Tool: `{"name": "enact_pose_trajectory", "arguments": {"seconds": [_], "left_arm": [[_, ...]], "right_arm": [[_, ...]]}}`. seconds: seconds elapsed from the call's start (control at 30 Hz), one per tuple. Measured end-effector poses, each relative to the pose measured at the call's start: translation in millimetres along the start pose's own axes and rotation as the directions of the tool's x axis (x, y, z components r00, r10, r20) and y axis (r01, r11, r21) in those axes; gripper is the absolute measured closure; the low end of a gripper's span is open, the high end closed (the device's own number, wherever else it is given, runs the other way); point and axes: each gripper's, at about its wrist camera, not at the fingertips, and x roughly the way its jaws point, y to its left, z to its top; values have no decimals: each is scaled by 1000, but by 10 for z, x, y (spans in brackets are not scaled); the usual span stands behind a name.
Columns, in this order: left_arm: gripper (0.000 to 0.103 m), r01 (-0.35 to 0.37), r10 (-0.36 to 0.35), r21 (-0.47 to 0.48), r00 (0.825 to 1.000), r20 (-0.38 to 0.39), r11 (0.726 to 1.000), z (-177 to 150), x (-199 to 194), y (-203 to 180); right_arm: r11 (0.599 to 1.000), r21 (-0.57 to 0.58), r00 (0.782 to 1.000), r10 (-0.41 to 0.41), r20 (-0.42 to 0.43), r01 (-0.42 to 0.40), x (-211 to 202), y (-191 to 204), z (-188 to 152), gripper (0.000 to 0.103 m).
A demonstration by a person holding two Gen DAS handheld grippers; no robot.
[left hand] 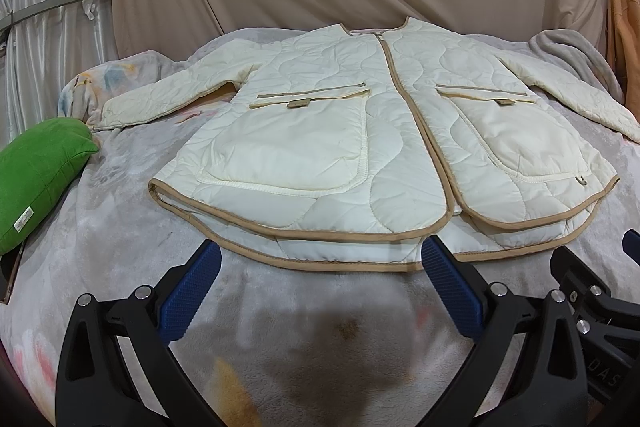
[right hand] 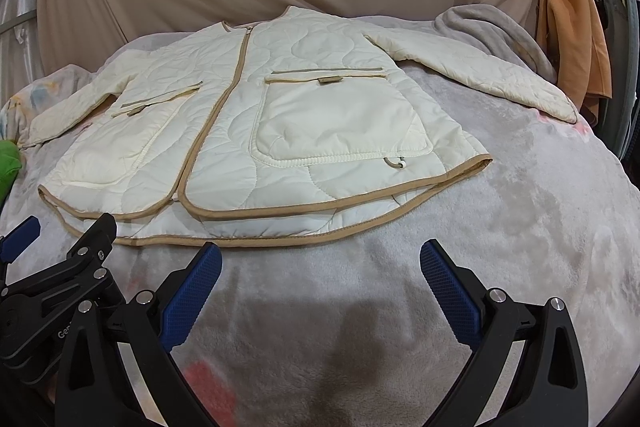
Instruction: Fold large clothes
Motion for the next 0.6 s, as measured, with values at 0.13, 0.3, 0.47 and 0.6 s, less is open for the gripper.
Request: {"name": "enact_pose_trajectory", "arguments": {"seconds": [0.13, 0.3, 0.47, 0.6], "left_arm": [[5, 0, 0, 0, 1000, 0, 1000, 4, -1, 2], [5, 0, 0, 0, 1000, 0, 1000, 4, -1, 0], [5, 0, 0, 0, 1000, 0, 1000, -2, -1, -5], [5, 0, 0, 1, 1000, 0, 1000, 4, -1, -1]], "right_arm": [[1000, 0, 1000, 0, 0, 0, 0, 1, 0, 5], [1000, 0, 1000, 0, 0, 0, 0, 1, 1, 5], [1000, -1, 1000, -1, -1, 1, 2, 4, 3, 5], [1000, -1, 1000, -1, -1, 1, 7, 11, 2, 5]]}}
